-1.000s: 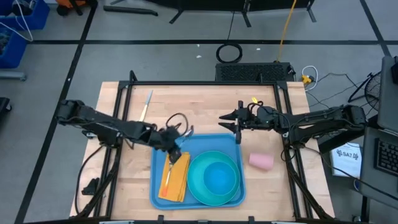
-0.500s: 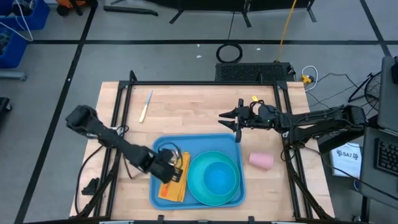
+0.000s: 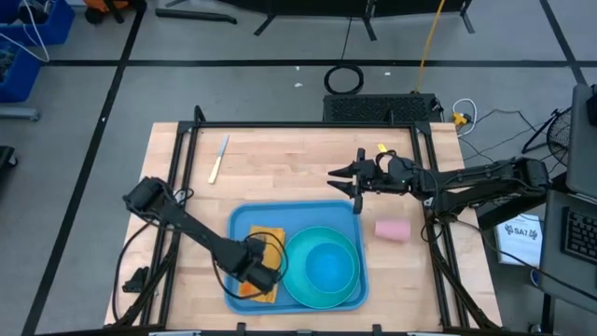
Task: Set up tray
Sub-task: Put the orange spoon on top of the yellow napkin to the right of the orange fork
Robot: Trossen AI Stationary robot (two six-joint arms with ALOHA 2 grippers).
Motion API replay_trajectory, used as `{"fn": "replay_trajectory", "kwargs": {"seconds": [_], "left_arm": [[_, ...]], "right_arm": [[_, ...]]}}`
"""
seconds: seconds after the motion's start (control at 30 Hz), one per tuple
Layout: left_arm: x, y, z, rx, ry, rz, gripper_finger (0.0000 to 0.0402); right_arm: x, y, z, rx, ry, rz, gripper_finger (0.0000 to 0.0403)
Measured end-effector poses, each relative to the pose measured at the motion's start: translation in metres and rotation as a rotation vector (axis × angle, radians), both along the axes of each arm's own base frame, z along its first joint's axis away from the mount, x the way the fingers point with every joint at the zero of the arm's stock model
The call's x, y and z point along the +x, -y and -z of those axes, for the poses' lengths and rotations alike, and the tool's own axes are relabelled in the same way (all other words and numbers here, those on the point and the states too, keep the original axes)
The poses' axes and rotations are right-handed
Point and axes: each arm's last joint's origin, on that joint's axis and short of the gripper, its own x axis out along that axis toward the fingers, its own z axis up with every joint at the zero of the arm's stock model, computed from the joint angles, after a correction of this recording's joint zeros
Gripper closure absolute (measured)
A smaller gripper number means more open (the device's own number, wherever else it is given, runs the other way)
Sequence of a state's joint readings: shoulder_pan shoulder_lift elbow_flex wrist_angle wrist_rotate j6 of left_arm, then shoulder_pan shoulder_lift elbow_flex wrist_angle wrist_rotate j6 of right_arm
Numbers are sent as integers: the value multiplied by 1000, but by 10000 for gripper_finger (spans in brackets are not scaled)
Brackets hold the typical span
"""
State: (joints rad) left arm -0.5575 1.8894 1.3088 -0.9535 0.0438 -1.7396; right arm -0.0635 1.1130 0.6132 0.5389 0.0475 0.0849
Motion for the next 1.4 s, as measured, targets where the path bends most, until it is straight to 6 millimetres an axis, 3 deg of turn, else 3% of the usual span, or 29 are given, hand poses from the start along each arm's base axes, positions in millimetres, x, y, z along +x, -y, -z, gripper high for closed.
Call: {"fn": "replay_trajectory", "kwargs": {"seconds": [0.13, 0.43, 0.87, 1.13, 1.4], "left_arm": [[-2, -4, -7, 25, -9, -19, 396], [3, -6, -1, -14, -26, -1, 396], [19, -12, 25, -84, -66, 59, 394], [27, -12, 23, -73, 25, 64, 322], [29, -11, 17, -47, 91, 65, 280]], "right_arm": [[0, 0, 1, 1, -9, 0, 289], [0, 0, 1, 1, -14, 0, 289], [0, 0, 2, 1, -18, 0, 289], [0, 0, 2, 5, -19, 0, 289], [0, 0, 2, 12, -19, 0, 289]]}}
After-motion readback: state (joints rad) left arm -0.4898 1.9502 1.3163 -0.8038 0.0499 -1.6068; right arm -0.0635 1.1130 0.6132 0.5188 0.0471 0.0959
